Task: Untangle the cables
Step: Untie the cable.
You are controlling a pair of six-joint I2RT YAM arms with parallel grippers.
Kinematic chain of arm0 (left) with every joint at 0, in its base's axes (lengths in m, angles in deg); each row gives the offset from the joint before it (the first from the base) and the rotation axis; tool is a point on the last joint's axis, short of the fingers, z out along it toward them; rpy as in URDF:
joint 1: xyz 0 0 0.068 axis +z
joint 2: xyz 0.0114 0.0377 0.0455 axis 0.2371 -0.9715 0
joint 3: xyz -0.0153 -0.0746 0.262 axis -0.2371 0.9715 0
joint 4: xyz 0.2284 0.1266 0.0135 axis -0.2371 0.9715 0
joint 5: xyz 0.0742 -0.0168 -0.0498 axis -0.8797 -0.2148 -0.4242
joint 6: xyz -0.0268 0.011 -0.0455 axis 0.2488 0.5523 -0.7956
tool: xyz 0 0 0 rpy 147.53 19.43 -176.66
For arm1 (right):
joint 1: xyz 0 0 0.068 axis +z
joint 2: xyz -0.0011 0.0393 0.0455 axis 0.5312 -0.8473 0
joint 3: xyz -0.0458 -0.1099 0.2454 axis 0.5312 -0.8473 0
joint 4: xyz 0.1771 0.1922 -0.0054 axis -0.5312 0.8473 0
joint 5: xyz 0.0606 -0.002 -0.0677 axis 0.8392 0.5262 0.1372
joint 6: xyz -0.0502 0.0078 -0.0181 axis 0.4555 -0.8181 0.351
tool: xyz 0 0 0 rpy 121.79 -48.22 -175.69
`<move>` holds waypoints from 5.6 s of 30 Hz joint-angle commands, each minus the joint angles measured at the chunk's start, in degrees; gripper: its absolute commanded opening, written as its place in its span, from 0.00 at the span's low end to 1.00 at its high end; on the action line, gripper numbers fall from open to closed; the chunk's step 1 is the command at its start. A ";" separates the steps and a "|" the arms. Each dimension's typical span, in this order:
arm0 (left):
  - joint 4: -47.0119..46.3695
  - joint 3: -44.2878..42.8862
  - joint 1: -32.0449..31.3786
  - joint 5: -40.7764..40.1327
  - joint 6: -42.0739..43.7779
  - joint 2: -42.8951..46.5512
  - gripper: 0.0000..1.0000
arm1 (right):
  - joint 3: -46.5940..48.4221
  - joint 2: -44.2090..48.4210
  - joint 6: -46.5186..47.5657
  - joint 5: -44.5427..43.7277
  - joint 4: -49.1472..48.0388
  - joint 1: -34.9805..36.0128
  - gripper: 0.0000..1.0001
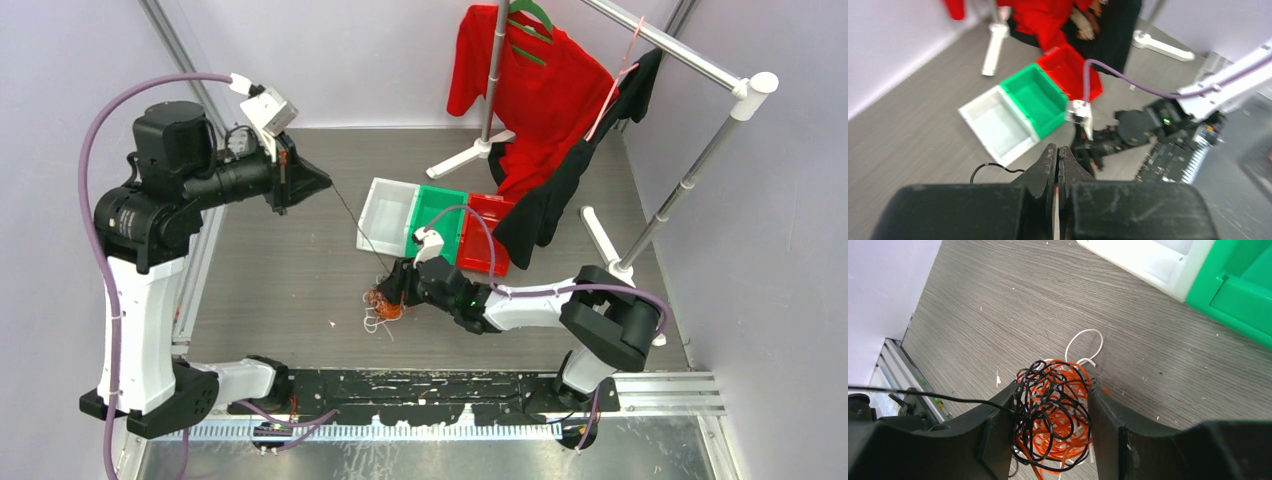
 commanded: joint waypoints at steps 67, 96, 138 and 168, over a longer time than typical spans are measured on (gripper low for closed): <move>-21.41 60.32 -0.46 12.72 9.05 -6.45 0.62 | 8.56 5.63 -2.88 28.21 14.88 -6.56 0.14; 8.73 38.39 -1.23 2.77 24.15 3.16 0.00 | 7.84 14.12 2.21 8.09 22.52 -6.26 0.13; 16.55 2.55 -1.24 14.28 12.24 -0.91 0.00 | 4.19 3.31 13.36 -7.42 -6.99 6.85 0.66; -27.31 -14.36 -1.23 -26.50 11.39 4.09 0.00 | 1.36 0.25 5.15 -16.86 3.09 6.26 0.42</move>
